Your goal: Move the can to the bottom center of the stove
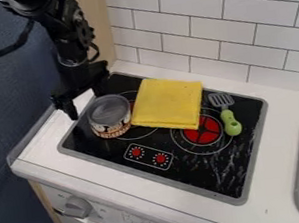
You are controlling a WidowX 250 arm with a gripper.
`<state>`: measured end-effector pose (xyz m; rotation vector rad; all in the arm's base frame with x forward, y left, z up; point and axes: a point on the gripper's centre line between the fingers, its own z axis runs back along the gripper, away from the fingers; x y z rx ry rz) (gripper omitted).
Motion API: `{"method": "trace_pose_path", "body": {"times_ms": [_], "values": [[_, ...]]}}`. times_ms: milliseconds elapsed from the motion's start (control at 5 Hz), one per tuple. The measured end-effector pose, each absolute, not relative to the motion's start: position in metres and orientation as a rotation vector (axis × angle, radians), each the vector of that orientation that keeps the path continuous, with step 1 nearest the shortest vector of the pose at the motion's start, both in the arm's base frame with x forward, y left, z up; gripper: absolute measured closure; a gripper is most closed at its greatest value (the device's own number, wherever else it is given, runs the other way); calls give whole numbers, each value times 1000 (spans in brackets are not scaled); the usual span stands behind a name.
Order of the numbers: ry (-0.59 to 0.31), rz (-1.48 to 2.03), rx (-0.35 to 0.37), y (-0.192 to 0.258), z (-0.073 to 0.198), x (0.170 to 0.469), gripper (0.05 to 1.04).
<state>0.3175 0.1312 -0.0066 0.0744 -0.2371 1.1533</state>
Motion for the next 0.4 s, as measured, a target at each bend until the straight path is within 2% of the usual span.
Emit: {"method": "trace_pose_path", "body": {"times_ms": [400], "values": [[-159,1184,53,114,-16,293,84]]}}
